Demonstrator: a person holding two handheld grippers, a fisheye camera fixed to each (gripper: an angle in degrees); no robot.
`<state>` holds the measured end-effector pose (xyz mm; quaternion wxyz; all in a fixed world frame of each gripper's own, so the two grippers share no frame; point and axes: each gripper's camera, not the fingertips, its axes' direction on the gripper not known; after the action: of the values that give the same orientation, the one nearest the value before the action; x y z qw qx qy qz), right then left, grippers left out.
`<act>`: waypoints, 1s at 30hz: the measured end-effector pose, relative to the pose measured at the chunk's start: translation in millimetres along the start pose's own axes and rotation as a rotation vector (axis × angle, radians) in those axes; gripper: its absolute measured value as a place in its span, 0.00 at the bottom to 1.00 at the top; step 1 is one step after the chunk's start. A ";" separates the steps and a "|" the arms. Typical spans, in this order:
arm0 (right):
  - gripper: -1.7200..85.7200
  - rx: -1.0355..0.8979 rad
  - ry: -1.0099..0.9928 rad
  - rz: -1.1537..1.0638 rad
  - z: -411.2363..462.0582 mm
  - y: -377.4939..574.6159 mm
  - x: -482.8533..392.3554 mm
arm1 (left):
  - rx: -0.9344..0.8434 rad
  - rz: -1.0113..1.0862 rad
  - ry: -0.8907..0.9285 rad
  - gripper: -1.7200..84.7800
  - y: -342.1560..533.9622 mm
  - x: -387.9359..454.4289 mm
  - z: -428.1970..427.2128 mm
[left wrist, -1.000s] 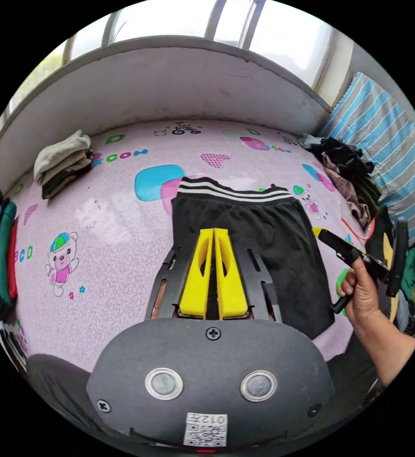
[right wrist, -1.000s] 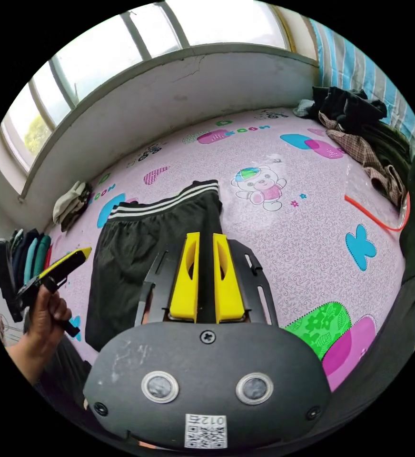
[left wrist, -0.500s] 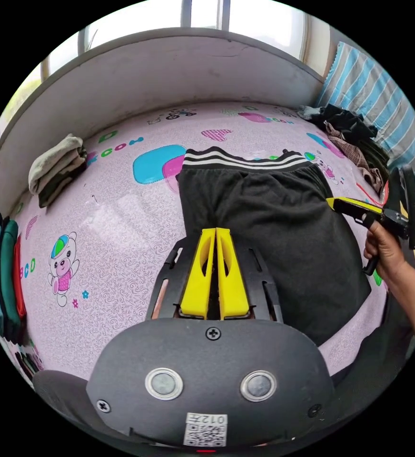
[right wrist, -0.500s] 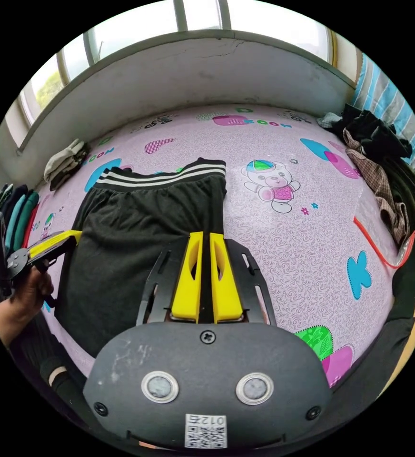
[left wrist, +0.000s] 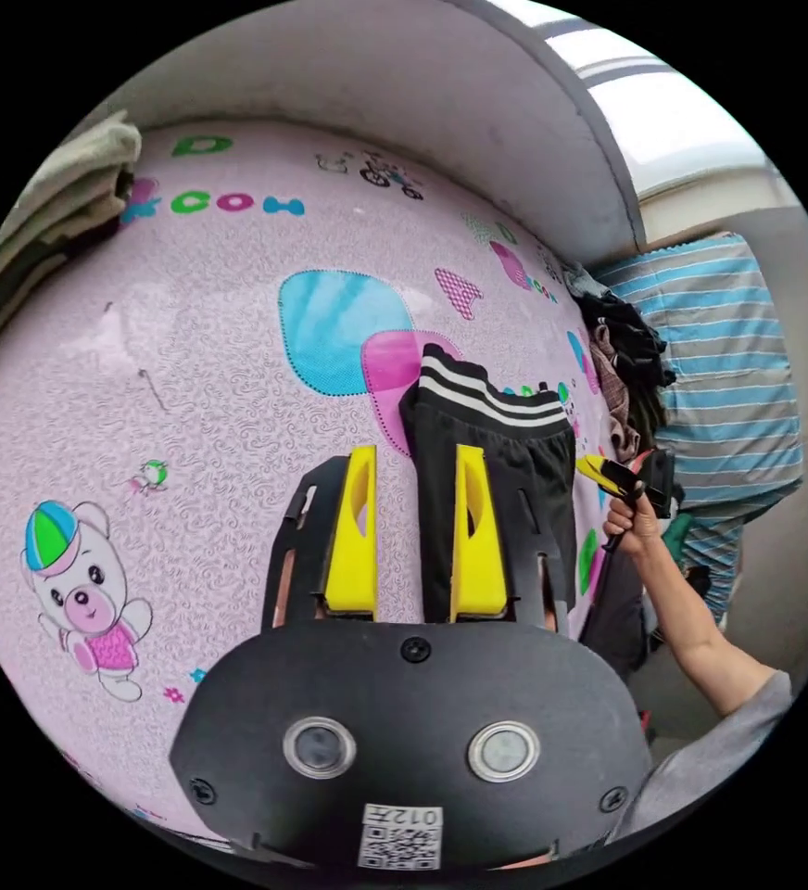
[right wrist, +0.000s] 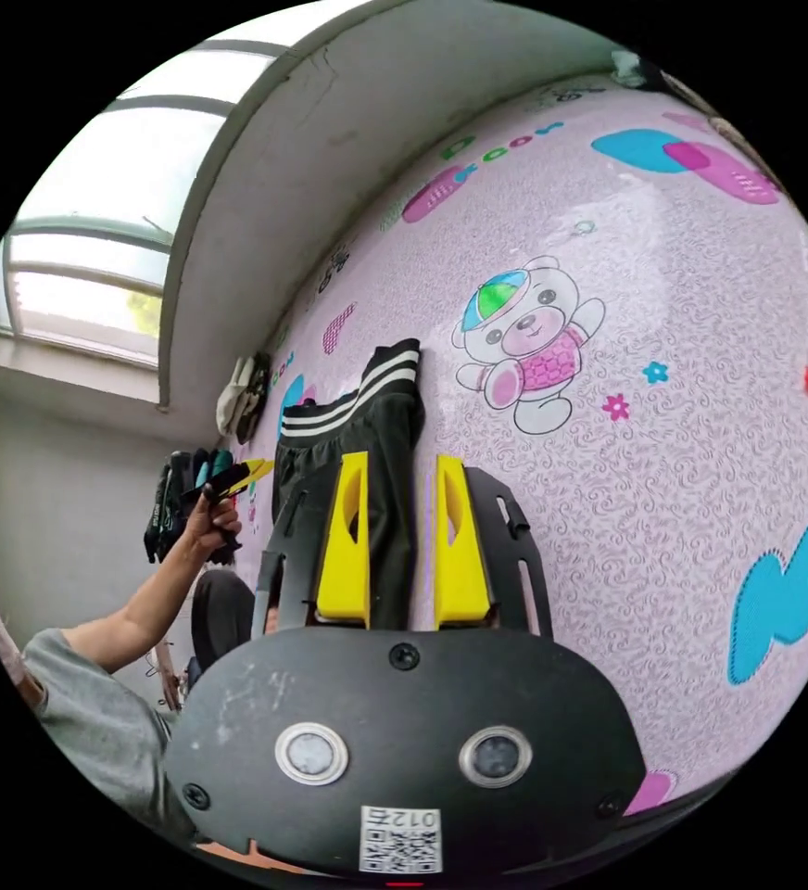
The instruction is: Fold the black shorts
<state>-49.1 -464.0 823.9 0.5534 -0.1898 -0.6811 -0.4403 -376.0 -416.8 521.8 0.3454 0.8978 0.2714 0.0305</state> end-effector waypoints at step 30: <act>0.01 -0.044 -0.182 -0.110 92.4 -52.0 -25.4 | 0.008 0.189 0.225 0.03 101.7 -19.3 -21.9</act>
<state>-134.0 -411.4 780.3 0.4600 -0.2032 -0.7280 -0.4660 -350.3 -475.8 605.7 0.3046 0.9118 0.2226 0.1623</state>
